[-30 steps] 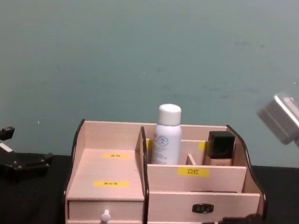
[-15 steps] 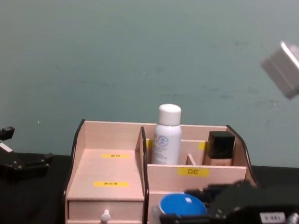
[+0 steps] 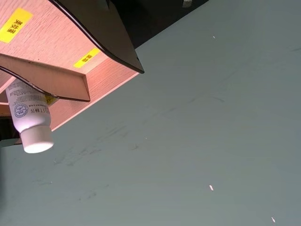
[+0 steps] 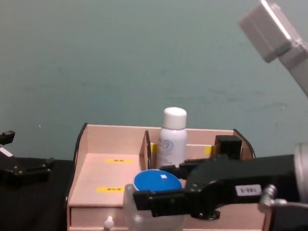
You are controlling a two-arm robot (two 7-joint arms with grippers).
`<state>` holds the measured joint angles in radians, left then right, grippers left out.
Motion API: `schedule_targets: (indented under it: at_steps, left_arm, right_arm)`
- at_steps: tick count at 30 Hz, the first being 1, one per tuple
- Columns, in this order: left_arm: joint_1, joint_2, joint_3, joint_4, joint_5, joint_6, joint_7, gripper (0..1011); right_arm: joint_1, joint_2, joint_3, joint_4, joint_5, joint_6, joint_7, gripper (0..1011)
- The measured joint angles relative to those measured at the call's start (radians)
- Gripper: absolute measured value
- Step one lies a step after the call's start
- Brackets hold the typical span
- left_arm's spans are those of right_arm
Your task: Pick up the facial cleanser and watermelon frost from the table and place them into the tiered storage box.
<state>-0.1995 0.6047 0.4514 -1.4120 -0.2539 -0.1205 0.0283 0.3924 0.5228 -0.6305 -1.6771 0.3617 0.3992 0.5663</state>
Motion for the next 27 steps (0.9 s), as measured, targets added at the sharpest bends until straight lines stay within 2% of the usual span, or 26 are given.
schedule_targets:
  at_steps: [12, 27]
  left_arm:
    - [0.0, 0.0, 0.0, 0.0, 0.0, 0.0, 0.0, 1010]
    - [0.0, 0.0, 0.0, 0.0, 0.0, 0.0, 0.0, 1009]
  right_arm:
    - [0.079, -0.059, -0.049, 0.09, -0.031, -0.021, 0.003, 717]
    - [0.163, -0.15, -0.063, 0.212, -0.061, -0.054, -0.009, 716]
